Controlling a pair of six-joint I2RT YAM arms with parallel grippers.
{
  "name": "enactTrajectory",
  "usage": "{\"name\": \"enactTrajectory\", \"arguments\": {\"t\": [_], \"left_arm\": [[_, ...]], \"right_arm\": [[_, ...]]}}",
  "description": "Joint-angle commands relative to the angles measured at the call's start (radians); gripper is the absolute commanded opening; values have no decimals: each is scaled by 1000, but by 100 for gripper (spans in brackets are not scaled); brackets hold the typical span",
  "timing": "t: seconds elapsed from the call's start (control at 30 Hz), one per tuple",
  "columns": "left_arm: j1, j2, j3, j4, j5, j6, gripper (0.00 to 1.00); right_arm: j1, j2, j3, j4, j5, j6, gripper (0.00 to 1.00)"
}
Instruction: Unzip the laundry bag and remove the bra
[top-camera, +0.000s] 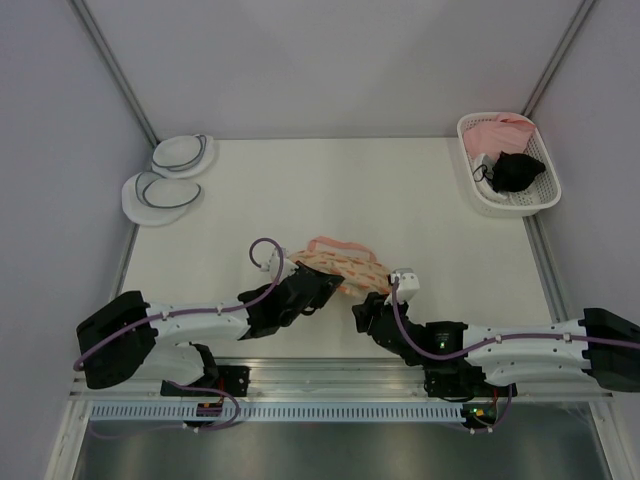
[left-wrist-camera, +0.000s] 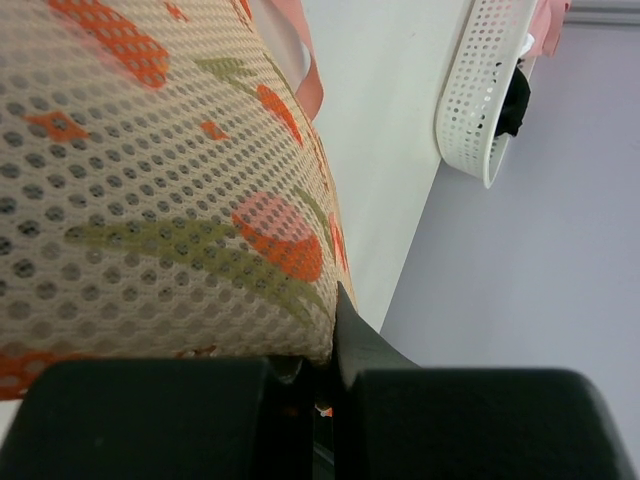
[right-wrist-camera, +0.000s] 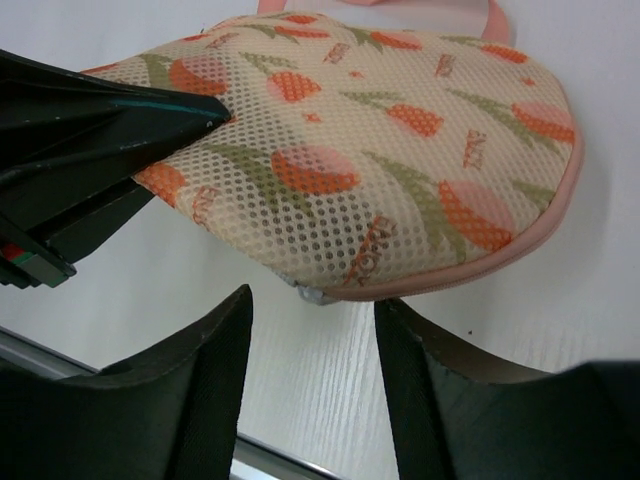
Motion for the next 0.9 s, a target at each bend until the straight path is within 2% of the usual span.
{"name": "enactTrajectory", "arguments": {"t": [0.0, 0.07, 0.1, 0.17, 0.2, 0.23, 0.33, 0.43, 0.47, 0.57, 0.67, 0.77, 0.87], "left_arm": [[-8, -30, -11, 57, 23, -20, 2], [-15, -33, -21, 63, 28, -22, 2], [-18, -32, -22, 62, 28, -22, 2], [-23, -33, -28, 47, 28, -22, 2], [-23, -33, -33, 43, 28, -26, 2], [-23, -33, -44, 45, 28, -29, 2], [-23, -44, -65, 54, 26, -28, 2], [-23, -70, -79, 30, 17, -8, 2], [-23, -81, -87, 28, 5, 4, 2], [-14, -137, -107, -18, -20, 47, 2], [12, -214, -140, -43, -10, 96, 2], [25, -289, -174, -46, 14, 145, 2], [55, -329, -176, -43, 81, 348, 2]], "right_arm": [[6, 15, -15, 119, 91, -32, 57], [3, 30, -12, 133, 137, -60, 46], [3, 35, -10, 129, 151, -60, 34], [6, 35, 2, 115, 175, -60, 20], [4, 30, 5, 95, 182, -63, 5], [4, 24, 8, 89, 183, -64, 0], [3, -23, 16, 20, 179, -64, 0], [3, -54, 39, -150, 168, -6, 0], [4, -57, 69, -272, 165, 11, 0], [4, -74, 119, -466, 149, 84, 0], [4, -106, 131, -561, 126, 109, 0], [3, -135, 131, -588, 116, 109, 1], [3, -129, 157, -612, 106, 103, 1]]}}
